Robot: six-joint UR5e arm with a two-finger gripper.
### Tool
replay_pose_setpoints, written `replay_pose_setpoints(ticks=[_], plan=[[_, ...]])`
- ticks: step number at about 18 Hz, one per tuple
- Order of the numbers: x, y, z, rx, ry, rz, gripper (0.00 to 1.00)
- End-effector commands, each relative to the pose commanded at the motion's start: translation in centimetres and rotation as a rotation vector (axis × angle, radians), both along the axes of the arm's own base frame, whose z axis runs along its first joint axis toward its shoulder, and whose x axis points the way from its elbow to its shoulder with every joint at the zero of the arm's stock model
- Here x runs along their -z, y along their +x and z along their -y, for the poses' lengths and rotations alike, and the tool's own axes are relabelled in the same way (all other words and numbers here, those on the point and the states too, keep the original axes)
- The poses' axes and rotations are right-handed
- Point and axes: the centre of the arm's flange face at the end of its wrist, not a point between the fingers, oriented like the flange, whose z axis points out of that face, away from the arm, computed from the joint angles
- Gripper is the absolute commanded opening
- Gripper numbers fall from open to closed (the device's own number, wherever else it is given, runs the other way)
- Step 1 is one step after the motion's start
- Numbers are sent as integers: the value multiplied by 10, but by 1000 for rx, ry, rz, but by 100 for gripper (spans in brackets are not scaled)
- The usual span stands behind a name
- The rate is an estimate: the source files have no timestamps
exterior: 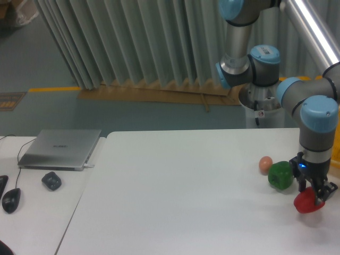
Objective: Place the red pepper on the table
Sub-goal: 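Carry the red pepper in the gripper down beside the green pepper, then lower the red pepper onto the table and open the gripper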
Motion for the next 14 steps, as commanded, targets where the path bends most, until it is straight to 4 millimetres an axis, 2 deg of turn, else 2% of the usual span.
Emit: replay_pose_setpoints(ticks=[2,4,5,6,8,10,12,14], plan=[[-4,1,0,2,-14,-20,46],[2,6,-4,9,-26,-19,46],[4,7,-4,12,-34,-21,55],[5,7,-4,19,-36,-20,71],[5,7,-5,18,-39,-23,73],[6,8,-6,21,-40,-22,89],[5,9,-6,17,-41,-25,99],[-3,10,-5,17,-32,-33,100]])
